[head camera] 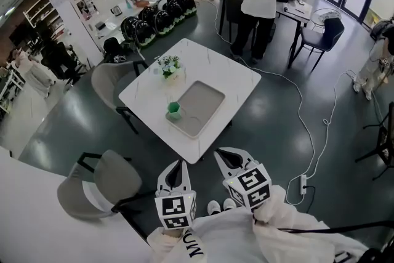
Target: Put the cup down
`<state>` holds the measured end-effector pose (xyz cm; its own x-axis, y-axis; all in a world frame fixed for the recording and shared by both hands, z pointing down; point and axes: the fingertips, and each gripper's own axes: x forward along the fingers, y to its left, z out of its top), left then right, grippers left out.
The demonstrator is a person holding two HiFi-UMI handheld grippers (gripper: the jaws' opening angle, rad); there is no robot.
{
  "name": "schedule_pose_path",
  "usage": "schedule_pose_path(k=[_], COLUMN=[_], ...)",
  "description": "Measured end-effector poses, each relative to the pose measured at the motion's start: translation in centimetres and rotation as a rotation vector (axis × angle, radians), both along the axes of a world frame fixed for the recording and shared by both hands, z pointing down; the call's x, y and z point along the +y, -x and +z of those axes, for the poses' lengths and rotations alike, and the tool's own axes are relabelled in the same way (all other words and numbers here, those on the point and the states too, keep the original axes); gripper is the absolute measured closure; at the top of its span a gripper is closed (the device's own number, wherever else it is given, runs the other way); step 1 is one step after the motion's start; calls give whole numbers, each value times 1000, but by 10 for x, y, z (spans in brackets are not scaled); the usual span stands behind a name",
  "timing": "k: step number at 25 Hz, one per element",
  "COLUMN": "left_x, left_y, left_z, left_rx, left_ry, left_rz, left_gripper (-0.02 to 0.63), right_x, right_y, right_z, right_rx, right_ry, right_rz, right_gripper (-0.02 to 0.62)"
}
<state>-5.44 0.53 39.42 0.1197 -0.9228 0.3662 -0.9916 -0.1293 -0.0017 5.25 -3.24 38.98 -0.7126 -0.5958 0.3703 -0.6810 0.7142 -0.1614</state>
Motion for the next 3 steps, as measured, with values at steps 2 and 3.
schedule_pose_path(k=[2, 3], left_x=[0, 0], left_y=[1, 1], left_z=[0, -1], left_rx=[0, 1], left_ry=[2, 2], left_rz=[-1, -1], left_gripper=[596, 595], right_x=[0, 0], right_y=[1, 1], right_z=[0, 0], right_rx=[1, 2], right_ry=[2, 3], right_rz=[-2, -2], right_gripper=[589, 589])
